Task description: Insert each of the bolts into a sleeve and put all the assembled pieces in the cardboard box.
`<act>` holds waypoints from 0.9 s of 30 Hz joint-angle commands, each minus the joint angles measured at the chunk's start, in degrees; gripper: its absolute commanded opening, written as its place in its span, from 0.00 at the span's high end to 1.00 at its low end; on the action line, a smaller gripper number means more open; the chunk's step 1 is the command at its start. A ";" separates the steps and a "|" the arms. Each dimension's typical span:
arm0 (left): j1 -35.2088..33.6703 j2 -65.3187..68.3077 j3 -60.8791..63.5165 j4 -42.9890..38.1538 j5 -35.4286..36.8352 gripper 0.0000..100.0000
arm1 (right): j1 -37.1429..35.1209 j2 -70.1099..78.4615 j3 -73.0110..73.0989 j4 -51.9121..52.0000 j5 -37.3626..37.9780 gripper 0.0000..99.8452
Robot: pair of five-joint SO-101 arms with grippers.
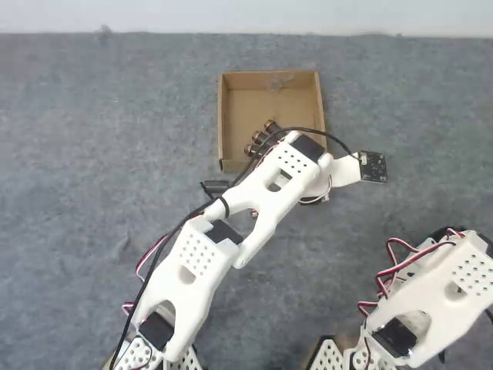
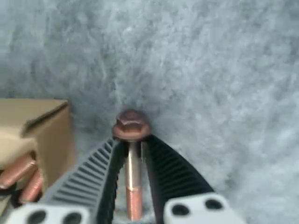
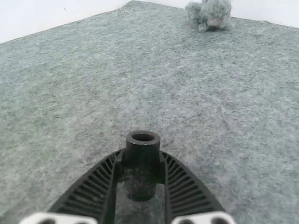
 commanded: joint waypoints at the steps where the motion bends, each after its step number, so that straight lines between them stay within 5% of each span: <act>1: -0.18 -0.79 -2.07 3.25 -0.26 0.99 | 0.22 -0.31 -0.62 -1.89 -0.62 0.99; 7: 1.67 -1.05 -2.42 7.47 0.18 0.99 | 0.22 -0.13 -0.62 -1.89 -0.62 0.99; 19: 2.64 -13.54 -4.00 11.08 29.10 0.99 | 0.13 -0.22 -0.62 -1.89 -0.62 0.99; 27: -3.60 -27.43 10.59 7.74 33.14 0.99 | -3.74 -0.48 -0.62 -1.89 -0.62 0.99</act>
